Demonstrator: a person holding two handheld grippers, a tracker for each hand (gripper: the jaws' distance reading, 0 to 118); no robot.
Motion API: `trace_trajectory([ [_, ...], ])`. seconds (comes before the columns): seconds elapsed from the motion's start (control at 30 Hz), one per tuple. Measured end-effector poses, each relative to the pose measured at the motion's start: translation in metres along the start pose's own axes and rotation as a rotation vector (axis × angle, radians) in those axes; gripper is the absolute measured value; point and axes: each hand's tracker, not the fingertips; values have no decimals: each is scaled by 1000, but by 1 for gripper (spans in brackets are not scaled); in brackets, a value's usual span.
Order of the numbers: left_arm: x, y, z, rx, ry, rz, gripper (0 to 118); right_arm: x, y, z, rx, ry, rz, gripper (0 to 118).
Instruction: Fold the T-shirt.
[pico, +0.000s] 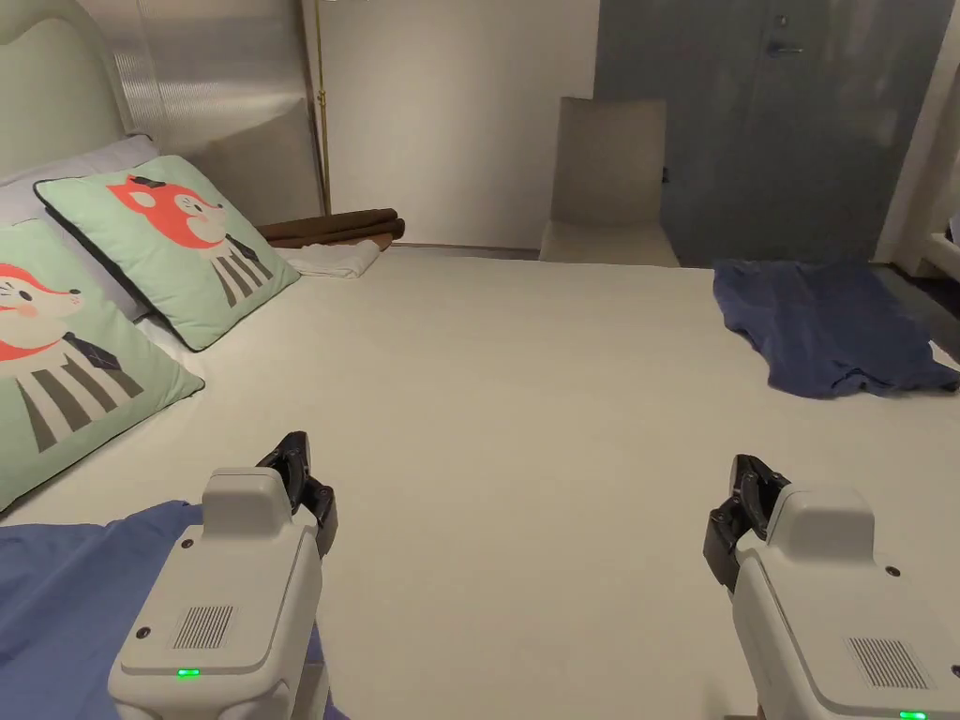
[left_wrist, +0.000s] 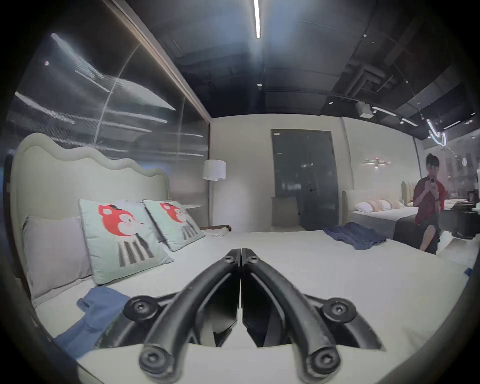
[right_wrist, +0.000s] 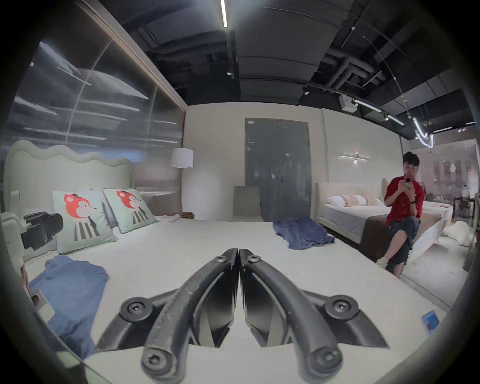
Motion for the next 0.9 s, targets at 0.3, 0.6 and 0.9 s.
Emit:
trace_trajectory([
  [0.3, -124, 12, 49, 5, 296, -93, 0, -122, 6, -33, 19, 287, -7, 0],
  [0.6, -211, 10, 104, -42, 512, -84, 0, -212, 0, -33, 9, 461, -7, 0],
  [0.9, -220, -2, 94, -127, 535, -44, 0, -213, -1, -33, 0, 476, -4, 0],
])
